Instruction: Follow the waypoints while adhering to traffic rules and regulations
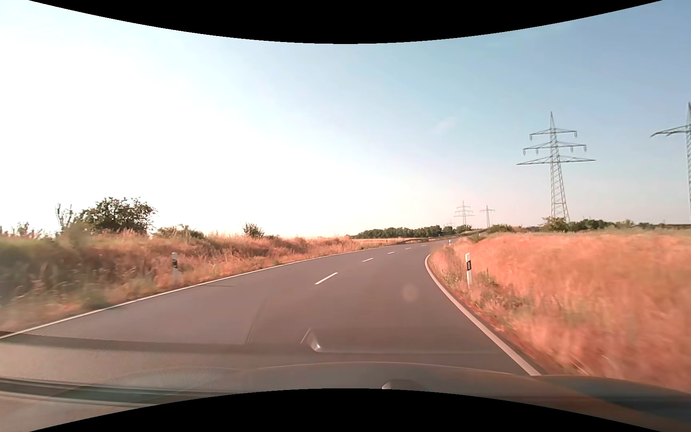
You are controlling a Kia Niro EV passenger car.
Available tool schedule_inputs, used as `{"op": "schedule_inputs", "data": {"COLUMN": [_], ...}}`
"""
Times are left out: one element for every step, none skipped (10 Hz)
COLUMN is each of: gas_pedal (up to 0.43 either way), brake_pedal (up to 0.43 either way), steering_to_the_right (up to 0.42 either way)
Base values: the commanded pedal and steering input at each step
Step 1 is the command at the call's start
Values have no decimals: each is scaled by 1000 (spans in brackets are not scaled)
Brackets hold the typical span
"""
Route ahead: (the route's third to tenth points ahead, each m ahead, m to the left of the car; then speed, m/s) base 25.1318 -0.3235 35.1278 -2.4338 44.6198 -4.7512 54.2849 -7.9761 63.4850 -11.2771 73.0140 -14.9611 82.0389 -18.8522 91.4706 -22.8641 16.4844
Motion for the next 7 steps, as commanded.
{"op": "schedule_inputs", "data": {"gas_pedal": [311, 311, 311, 311, 311, 311, 311], "brake_pedal": [0, 0, 0, 0, 0, 0, 0], "steering_to_the_right": [29, 29, 29, 30, 30, 30, 31]}}
